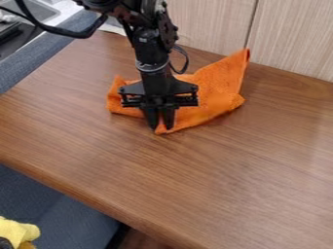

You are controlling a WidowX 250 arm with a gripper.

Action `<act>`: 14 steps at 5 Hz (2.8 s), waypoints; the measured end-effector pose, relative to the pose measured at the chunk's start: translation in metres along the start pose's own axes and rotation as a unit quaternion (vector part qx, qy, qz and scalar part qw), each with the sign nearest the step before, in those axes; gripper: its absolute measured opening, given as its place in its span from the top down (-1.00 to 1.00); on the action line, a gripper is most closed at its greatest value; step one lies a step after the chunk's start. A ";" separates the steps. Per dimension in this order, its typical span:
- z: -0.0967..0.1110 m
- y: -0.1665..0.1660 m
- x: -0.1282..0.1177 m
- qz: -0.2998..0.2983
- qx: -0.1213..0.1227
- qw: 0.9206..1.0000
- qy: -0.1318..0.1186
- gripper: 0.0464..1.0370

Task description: Unfold the cloth from bottom to top

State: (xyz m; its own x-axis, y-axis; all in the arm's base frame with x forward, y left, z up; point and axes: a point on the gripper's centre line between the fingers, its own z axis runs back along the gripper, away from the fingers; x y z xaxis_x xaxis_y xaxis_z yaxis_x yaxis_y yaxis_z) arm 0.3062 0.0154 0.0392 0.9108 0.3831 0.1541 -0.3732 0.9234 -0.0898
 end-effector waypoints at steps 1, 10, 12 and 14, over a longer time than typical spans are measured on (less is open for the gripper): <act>0.010 -0.001 -0.006 -0.007 -0.008 1.000 0.002 0.92; -0.002 0.039 0.115 0.214 -0.040 0.975 -0.042 0.58; 0.010 0.040 0.109 0.198 -0.039 0.978 -0.048 -0.58; 0.046 0.044 0.105 0.175 -0.030 0.981 -0.077 -0.94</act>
State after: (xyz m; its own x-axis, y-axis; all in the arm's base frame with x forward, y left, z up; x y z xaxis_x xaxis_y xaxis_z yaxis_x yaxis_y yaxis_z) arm 0.3774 0.0975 0.0965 0.6903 0.6792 0.2492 -0.6423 0.7339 -0.2211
